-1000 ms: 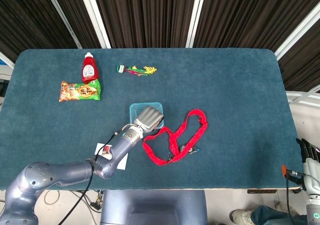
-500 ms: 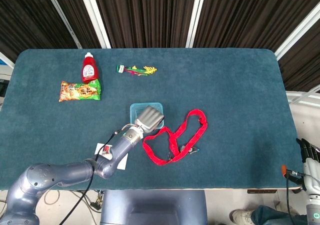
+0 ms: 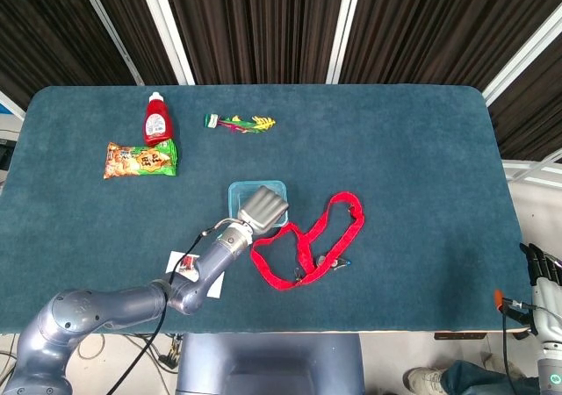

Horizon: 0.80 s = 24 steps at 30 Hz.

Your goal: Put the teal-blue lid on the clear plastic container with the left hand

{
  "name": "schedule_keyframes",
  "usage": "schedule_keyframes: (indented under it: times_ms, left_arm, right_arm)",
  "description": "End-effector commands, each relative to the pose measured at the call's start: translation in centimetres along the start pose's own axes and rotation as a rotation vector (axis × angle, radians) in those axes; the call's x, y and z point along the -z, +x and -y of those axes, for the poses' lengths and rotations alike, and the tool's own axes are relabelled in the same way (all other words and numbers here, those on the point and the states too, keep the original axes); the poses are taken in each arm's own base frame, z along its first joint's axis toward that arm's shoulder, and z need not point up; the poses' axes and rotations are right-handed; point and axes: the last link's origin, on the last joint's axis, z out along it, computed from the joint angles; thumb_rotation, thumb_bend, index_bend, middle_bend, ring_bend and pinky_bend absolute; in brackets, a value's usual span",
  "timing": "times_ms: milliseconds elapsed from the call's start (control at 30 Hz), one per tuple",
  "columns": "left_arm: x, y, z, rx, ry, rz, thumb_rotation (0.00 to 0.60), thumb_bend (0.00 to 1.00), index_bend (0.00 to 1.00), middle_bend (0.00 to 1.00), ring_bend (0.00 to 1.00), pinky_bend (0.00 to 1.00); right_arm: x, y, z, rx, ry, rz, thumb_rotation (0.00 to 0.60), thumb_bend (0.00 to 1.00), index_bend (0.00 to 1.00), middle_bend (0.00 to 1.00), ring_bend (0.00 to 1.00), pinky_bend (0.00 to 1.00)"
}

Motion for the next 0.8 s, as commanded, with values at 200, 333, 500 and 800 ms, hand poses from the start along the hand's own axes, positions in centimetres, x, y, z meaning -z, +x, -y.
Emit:
schedule_keyframes:
  times_ms: [200,333,500,800]
  left_arm:
    - [0.1,1.6,0.1,0.027,0.004,-0.052,0.6,0.57,0.66,0.61,0.46,0.49]
    - [0.6,3.4,0.9,0.057,0.017,-0.1,0.6,0.57,0.66,0.61,0.46,0.49]
    - [2.7,5.9,2.6,0.082,0.041,-0.148,0.6,0.56,0.61,0.57,0.44,0.48]
    - [10.4,7.0,7.3,0.048,0.222,-0.199,0.6,0.42,0.21,0.19,0.11,0.21]
  right_arm:
    - [0.0,0.0,0.0,0.001,0.002,-0.002,0.6,0.39,0.08,0.04,0.02,0.0]
    - [0.0,0.0,0.0,0.006,0.003,-0.005,0.6,0.39,0.08,0.04,0.02,0.0]
    - [0.0,0.1,0.0,0.01,0.006,-0.012,0.6,0.39,0.08,0.04,0.02,0.0]
    - [-0.1,0.1,0.0,0.023,0.013,-0.021,0.6,0.39,0.08,0.04,0.02,0.0]
